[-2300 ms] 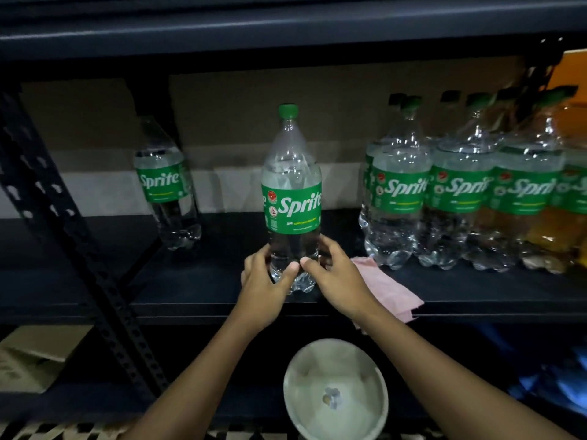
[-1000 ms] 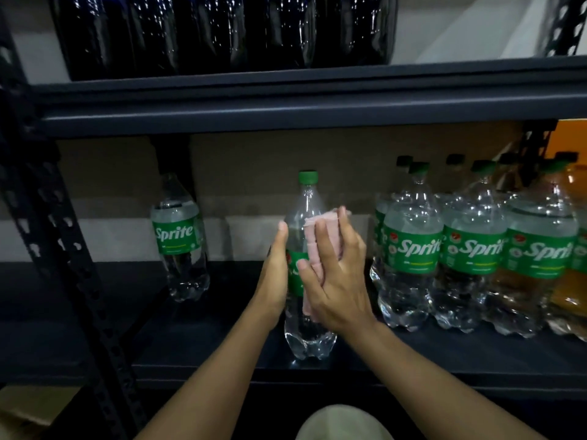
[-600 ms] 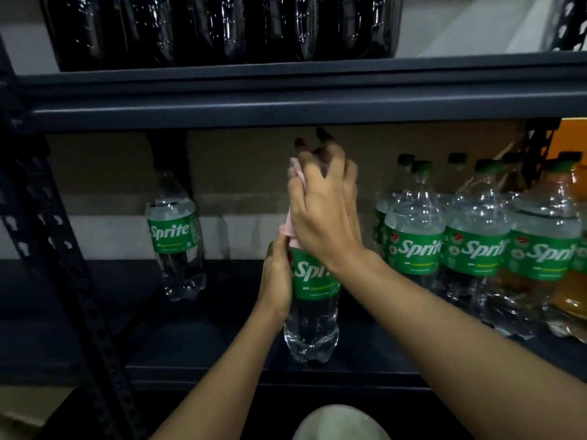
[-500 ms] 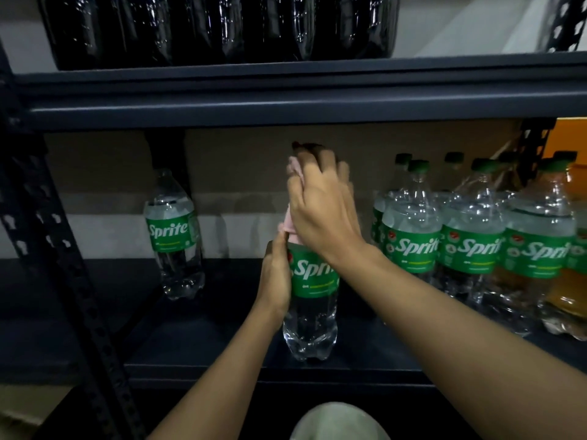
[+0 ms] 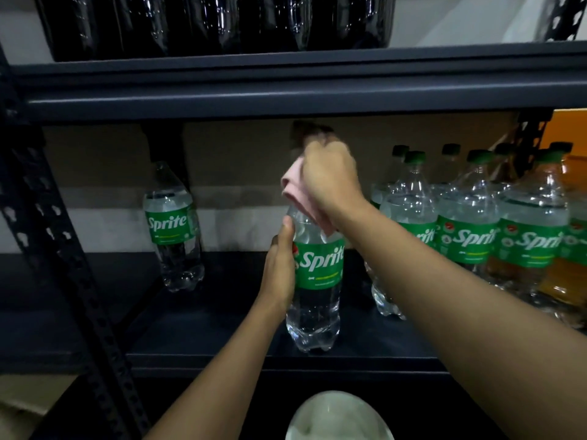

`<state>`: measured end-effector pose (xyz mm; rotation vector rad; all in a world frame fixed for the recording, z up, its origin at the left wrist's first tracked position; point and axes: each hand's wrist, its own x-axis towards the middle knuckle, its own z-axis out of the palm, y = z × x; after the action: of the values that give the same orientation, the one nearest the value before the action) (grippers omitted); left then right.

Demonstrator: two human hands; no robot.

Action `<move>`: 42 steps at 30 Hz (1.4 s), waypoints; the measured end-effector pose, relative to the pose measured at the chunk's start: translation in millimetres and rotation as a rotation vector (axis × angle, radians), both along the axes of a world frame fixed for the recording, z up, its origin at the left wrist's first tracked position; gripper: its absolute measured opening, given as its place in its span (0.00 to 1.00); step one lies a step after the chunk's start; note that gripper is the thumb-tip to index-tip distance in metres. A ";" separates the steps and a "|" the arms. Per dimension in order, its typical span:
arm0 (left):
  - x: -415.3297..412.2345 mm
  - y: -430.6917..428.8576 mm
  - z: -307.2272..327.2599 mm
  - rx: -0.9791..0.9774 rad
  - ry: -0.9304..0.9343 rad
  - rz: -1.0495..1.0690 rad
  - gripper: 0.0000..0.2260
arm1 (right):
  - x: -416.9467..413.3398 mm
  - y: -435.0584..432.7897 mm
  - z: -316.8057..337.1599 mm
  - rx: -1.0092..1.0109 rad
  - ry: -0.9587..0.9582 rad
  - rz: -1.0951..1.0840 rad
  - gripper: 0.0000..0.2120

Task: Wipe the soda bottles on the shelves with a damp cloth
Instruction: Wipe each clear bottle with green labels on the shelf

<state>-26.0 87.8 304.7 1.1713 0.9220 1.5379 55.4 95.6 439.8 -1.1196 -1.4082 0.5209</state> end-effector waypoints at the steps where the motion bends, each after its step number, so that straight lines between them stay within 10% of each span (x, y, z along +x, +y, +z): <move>1: -0.7 -0.4 -0.3 -0.003 0.007 -0.003 0.38 | 0.2 -4.0 -2.1 0.078 -0.197 -0.018 0.16; 4: -1.4 0.7 -1.9 -0.026 0.046 -0.008 0.28 | 8.0 -2.5 -22.0 0.333 -0.488 -0.126 0.14; 27: 1.5 -8.7 -0.4 0.110 0.103 -0.094 0.23 | 14.0 -20.5 -112.2 0.585 -0.559 -0.339 0.26; 37: -2.8 0.8 -5.7 0.010 0.009 -0.190 0.41 | 7.8 -37.6 -274.6 0.418 -0.441 -0.276 0.35; 42: -8.2 0.6 -3.0 0.004 0.053 -0.197 0.39 | 21.7 -19.7 -216.1 0.580 -0.506 -0.224 0.35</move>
<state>-34.1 88.4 301.6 1.2723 0.8123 1.3568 77.1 75.9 223.7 -0.9379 -1.6861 -0.3488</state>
